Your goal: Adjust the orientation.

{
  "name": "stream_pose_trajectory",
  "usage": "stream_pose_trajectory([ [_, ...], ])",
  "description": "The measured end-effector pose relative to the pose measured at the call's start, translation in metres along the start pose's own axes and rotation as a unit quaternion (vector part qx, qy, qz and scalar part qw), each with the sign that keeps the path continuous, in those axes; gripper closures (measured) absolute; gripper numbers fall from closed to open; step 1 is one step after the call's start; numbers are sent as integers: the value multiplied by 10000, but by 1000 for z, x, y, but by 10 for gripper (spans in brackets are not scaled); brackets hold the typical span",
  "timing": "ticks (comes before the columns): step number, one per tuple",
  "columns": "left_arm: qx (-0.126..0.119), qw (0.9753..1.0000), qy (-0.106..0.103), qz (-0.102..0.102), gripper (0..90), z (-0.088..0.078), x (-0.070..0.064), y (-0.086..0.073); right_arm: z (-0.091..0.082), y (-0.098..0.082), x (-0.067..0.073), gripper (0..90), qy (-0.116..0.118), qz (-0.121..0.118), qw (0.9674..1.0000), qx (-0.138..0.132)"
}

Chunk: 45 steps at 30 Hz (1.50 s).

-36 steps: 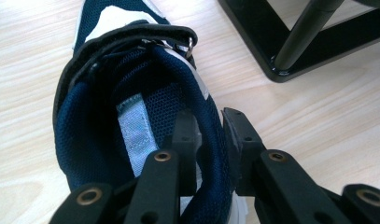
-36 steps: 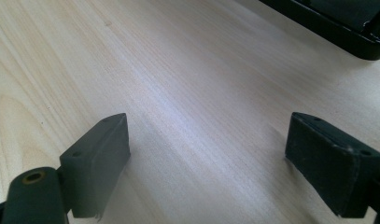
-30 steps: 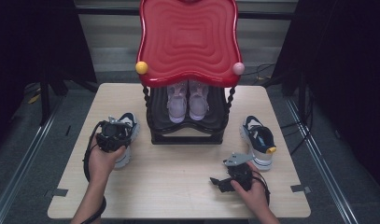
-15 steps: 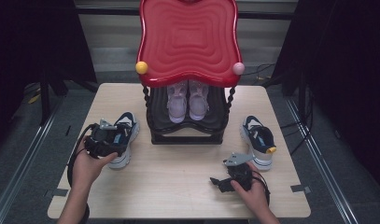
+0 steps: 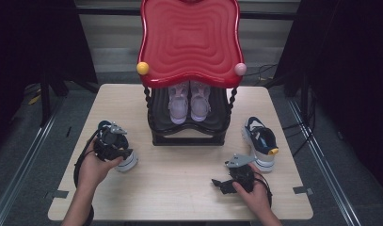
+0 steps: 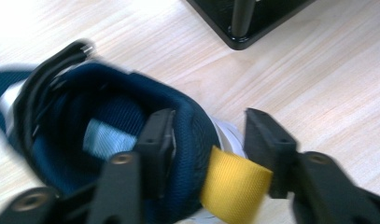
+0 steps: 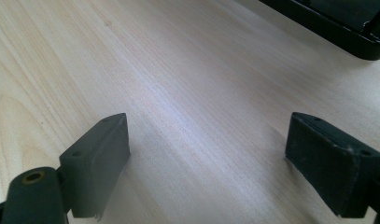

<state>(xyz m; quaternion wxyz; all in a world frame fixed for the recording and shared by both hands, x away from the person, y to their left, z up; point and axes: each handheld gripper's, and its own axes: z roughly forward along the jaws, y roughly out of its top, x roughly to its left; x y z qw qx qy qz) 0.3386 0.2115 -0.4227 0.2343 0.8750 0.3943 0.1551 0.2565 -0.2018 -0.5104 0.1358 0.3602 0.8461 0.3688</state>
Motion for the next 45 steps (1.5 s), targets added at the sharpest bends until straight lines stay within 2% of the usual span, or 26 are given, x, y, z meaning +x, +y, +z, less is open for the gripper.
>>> stream_pose_trajectory([
  [2,-4,9999,-59,-93,616,1,0,1,0,0,0,130,1,-1,10000,0],
  [4,58,9999,-129,-89,648,1,-2,2,0,0,0,130,2,1,10000,1],
  [7,24,9997,-225,-58,688,-1,-9,2,0,0,0,131,8,0,10000,-5],
  [10,-28,9990,-451,-52,695,-3,-20,1,0,0,0,130,6,3,10000,-5],
  [13,-12,9988,-484,-33,698,-4,-26,1,0,0,0,130,0,-4,10000,0],
  [15,5,9987,-509,-22,698,-4,-25,1,0,0,0,130,-1,-3,10000,1],
  [17,63,9987,-514,19,680,-5,-22,3,0,0,0,130,-1,-3,10000,2],
  [20,137,9981,-589,98,596,-8,-16,7,0,0,0,130,0,0,10000,2],
  [23,358,9969,-649,277,540,-10,-14,12,0,0,0,130,1,1,10000,2],
  [26,551,9949,-702,469,527,-11,-12,16,0,0,0,130,2,-1,10000,3],
  [28,760,9926,-778,534,519,-9,-13,17,0,0,0,130,1,0,10000,1],
  [30,1002,9885,-894,695,516,-7,-14,18,0,0,0,130,2,1,10000,0],
  [33,1193,9846,-893,916,494,-4,-17,19,0,0,0,130,3,3,10000,-5],
  [37,1390,9815,-865,998,511,-3,-19,23,0,0,0,130,5,3,10000,-5],
  [39,1495,9789,-921,1043,511,-2,-20,26,0,0,0,130,6,2,10000,-6],
  [40,1504,9788,-961,1010,511,-2,-21,26,0,0,0,130,4,2,10000,1],
  [41,1521,9772,-1020,1071,511,-2,-22,28,0,0,0,130,4,1,10000,-1],
  [42,1589,9747,-1071,1152,511,-2,-23,29,0,0,0,130,2,1,10000,2],
  [45,1731,9710,-1168,1160,514,-1,-27,32,0,0,0,130,2,1,10000,2],
])
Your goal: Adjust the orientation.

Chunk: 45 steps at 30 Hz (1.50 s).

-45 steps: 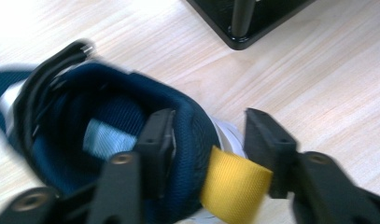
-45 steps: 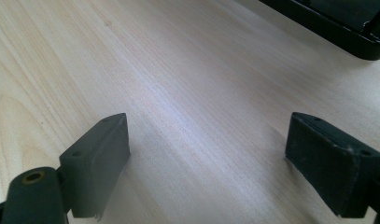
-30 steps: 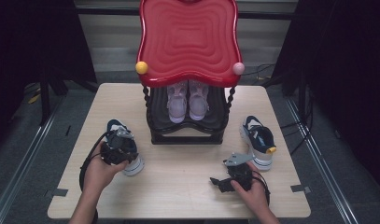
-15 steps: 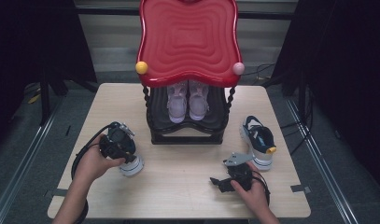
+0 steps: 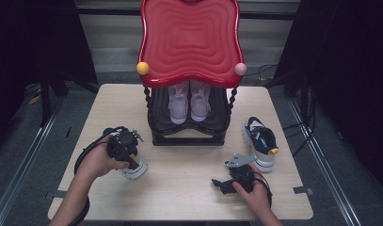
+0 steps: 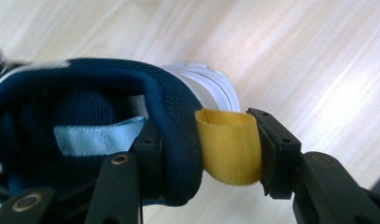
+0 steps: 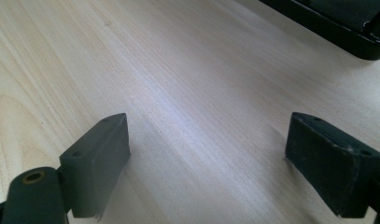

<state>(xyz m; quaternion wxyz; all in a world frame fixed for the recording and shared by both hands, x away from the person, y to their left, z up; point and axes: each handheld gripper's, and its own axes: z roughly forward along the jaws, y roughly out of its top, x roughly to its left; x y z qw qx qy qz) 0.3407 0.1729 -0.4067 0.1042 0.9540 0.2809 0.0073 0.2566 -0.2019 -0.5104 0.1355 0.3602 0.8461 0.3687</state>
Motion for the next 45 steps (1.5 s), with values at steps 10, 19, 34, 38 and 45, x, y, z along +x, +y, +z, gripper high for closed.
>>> stream_pose_trajectory([
  [10,482,9976,-324,-366,562,12,12,13,0,0,0,130,1,1,10000,0],
  [19,597,9953,-536,-546,625,21,18,16,0,0,0,130,6,1,10000,-8],
  [34,773,9922,-719,-660,689,23,19,18,0,0,0,130,-1,0,10000,0],
  [38,784,9916,-780,-668,723,24,19,19,0,0,0,130,0,1,10000,0],
  [45,828,9908,-801,-709,752,25,18,21,0,0,0,130,0,-1,10000,0],
])
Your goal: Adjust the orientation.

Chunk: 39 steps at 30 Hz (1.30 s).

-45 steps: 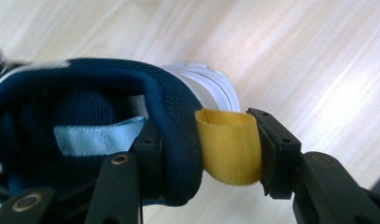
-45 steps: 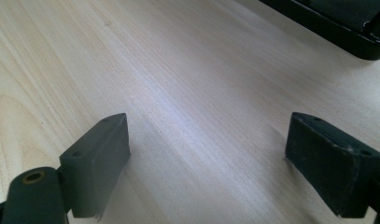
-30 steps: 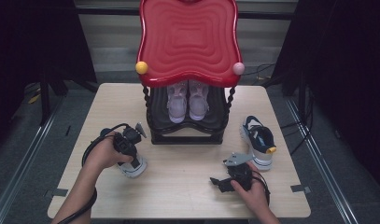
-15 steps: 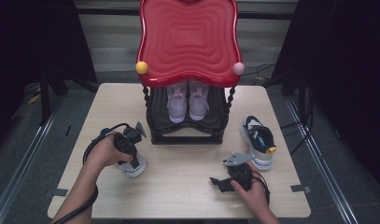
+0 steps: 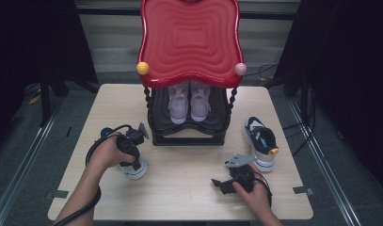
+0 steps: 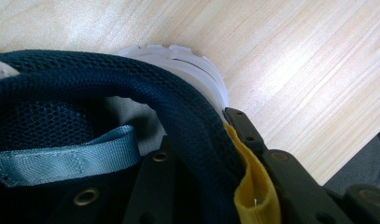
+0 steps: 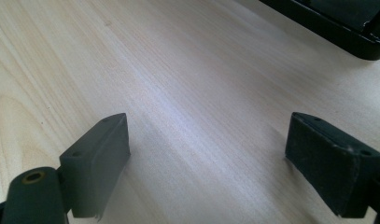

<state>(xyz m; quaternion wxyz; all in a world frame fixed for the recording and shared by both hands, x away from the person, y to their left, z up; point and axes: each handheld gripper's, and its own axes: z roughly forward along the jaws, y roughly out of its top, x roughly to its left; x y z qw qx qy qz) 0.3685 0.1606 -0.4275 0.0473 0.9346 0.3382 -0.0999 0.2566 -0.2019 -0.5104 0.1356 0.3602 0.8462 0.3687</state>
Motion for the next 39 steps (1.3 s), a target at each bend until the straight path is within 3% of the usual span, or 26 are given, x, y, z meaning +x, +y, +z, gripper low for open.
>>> stream_pose_trajectory([
  [8,69,10000,33,6,769,-3,-2,-1,0,0,0,130,-1,1,10000,0],
  [19,132,9999,54,36,773,-22,-4,-2,0,0,0,130,-2,2,10000,-3],
  [34,44,9998,132,124,773,-68,-12,-3,0,0,0,130,-2,5,10000,-14],
  [39,21,9997,69,219,773,-85,-17,-4,0,0,0,130,0,7,10000,-23],
])
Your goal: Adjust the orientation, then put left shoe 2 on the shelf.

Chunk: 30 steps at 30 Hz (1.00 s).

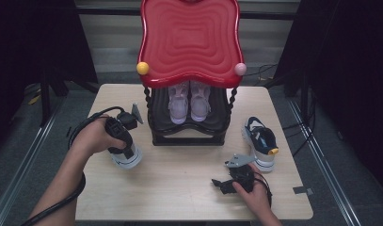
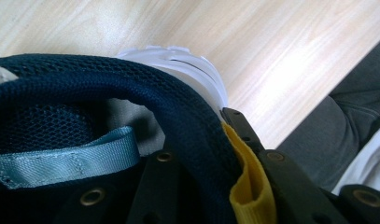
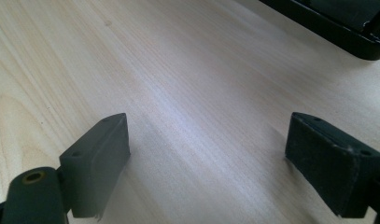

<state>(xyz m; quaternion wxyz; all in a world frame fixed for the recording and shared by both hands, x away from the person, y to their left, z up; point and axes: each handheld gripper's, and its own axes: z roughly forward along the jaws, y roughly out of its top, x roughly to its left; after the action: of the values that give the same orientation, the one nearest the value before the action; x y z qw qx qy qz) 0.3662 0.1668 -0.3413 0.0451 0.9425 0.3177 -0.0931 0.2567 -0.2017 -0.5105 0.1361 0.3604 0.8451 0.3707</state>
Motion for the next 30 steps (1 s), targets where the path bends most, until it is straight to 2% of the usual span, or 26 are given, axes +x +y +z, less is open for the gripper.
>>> stream_pose_trajectory([
  [6,-29,9999,50,84,773,-21,-3,-2,0,0,0,130,-1,-8,10000,-2],
  [16,-36,9996,151,235,773,-47,-11,-1,0,0,0,130,1,-4,10000,2],
  [22,-10,9989,219,408,773,-71,-17,2,0,0,0,130,-2,-12,10000,12],
  [30,14,9982,336,495,773,-100,-25,6,0,0,0,130,3,-6,10000,16],
])
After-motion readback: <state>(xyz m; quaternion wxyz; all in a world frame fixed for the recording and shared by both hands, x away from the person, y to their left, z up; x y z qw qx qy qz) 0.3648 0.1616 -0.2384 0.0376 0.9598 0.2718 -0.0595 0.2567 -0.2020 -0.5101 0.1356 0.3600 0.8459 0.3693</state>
